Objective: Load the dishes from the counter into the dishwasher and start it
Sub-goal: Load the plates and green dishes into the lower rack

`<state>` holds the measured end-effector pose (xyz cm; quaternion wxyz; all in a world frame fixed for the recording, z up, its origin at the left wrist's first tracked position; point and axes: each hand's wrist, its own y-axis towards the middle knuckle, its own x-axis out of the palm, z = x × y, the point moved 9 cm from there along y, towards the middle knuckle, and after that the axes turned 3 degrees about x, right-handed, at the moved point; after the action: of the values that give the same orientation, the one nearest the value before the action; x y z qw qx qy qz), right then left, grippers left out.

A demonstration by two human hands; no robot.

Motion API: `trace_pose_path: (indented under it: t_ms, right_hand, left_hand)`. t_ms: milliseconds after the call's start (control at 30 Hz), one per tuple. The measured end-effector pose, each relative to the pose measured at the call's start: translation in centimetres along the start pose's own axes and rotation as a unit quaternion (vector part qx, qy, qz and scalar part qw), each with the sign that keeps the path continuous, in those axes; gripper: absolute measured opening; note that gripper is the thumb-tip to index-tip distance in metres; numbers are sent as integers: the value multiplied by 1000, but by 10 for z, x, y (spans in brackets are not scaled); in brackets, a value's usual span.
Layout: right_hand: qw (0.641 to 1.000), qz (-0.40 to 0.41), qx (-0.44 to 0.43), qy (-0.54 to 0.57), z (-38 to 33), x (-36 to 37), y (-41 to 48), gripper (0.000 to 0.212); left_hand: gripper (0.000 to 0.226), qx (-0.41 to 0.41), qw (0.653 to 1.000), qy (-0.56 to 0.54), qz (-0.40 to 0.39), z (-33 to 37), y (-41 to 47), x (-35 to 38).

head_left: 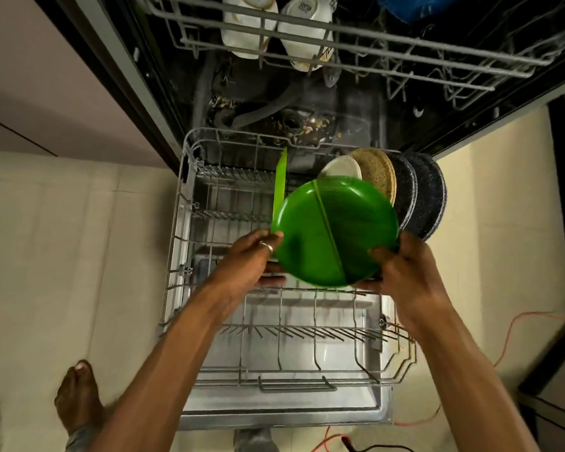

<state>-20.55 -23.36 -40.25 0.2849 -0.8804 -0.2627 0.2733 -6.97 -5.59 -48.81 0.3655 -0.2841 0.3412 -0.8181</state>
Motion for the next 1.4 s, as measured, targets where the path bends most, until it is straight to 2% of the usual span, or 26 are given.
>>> trace_pose_path:
  t_ms: [67,133,233,333,400,600,733,1033,1100,1233,1400]
  right_hand:
    - [984,75,-76,-143,-27,-10,4,15]
    - [946,135,-151,-252,-54,-8,5,14]
    - [914,143,-190,-327,-77,15,12,22]
    - [900,123,-173,-382,-80,42,32,19]
    - [896,131,-153,-395,-74,52,49,14]
    - [886,117,-140,-426,-59,68,74,29]
    - [886,130,-132,-424,-59,70,80,26]
    - [904,107,-125,-394,-57,87,92,29]
    - [902,86,-123,-405,-48,97,94,36]
    - [905,16,-83,-416,-12,122,103,64]
    - [904,-12,-61,-423,-10,131,112,73]
  left_hand:
    - [11,16,998,54,4,8,6,-5]
    - [14,21,995,94,11,12,11,-12]
    - [14,22,993,116,14,11,15,-22]
    - [12,23,993,117,12,9,13,-26]
    - [12,22,992,124,8,4,13,-28]
    - [13,15,993,115,4,-4,10,-33]
    - [13,11,995,103,6,-4,8,-35]
    - [10,8,992,124,17,-5,9,-41]
    - [10,8,992,125,21,-4,9,-42]
    - [15,8,992,128,21,-4,7,-43]
    - [12,3,991,135,17,-5,9,-48]
